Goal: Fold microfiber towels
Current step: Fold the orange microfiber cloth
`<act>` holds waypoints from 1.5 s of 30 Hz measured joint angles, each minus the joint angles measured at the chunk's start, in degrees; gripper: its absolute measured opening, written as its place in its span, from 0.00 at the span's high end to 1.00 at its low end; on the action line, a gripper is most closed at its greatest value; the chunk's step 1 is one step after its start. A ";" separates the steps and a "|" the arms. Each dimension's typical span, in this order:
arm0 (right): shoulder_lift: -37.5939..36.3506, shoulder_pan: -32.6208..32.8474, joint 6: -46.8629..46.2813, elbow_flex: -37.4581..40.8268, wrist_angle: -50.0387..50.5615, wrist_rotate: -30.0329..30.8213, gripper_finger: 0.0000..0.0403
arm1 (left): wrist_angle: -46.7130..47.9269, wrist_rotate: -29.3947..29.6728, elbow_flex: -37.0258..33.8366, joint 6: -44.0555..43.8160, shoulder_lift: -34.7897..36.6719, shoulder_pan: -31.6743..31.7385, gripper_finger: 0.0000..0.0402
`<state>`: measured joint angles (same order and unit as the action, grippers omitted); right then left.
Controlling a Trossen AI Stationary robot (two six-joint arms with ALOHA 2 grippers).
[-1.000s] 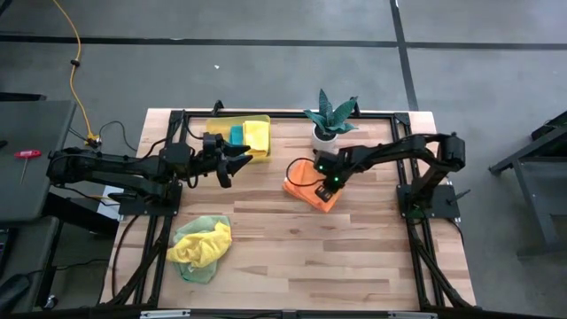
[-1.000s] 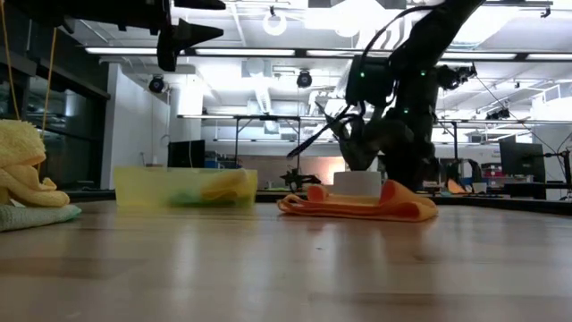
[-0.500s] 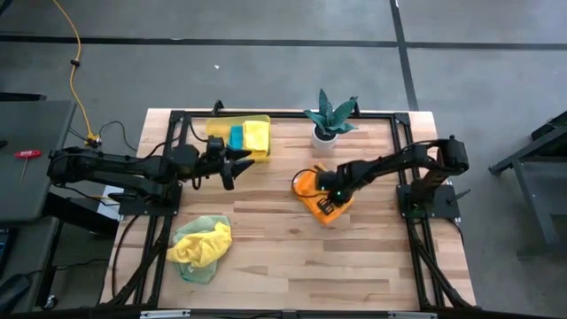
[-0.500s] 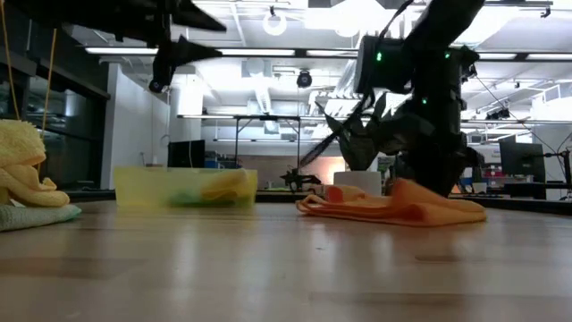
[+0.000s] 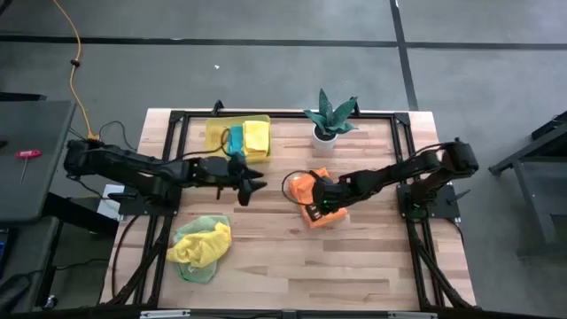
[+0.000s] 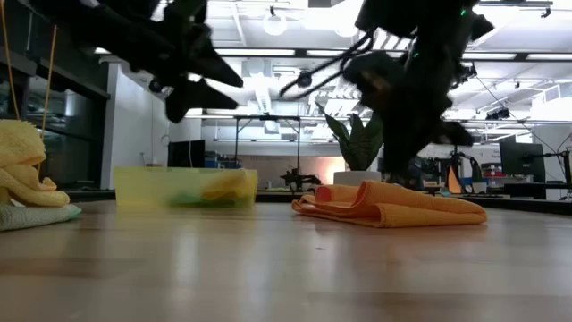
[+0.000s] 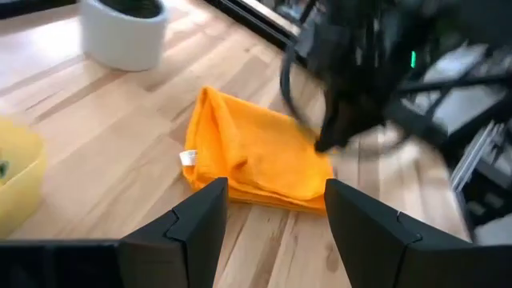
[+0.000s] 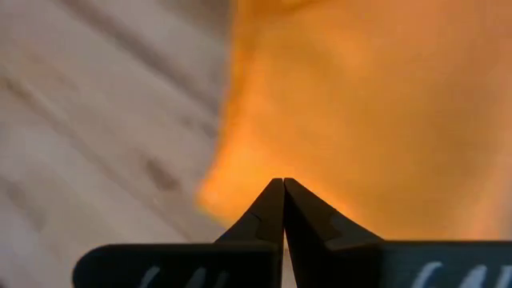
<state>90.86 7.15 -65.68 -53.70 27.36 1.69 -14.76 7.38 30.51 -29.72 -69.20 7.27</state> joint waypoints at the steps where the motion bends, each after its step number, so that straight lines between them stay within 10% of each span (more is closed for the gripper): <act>1: -1.49 -0.08 -0.04 -0.01 3.37 1.53 1.00 | 0.00 0.03 1.41 1.62 -1.94 -0.21 0.51; 7: -9.25 -1.55 -1.35 0.22 22.26 6.74 1.00 | 1.89 0.16 12.94 9.07 -17.31 -0.14 0.51; 15: -9.71 -2.72 3.87 0.27 21.73 3.29 1.00 | 4.46 -1.31 27.92 21.73 -36.81 -0.33 0.51; 33: -8.72 -1.23 -1.36 20.95 -16.81 -0.06 1.00 | -7.22 -6.86 36.08 28.00 -50.02 2.43 0.52; 45: -8.67 -1.10 -2.50 20.95 -17.31 1.30 1.00 | -10.59 -0.13 36.14 24.84 -53.17 4.46 0.96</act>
<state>82.20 6.04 -68.19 -32.75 10.04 2.99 -25.35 7.25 66.65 -4.88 -122.37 11.72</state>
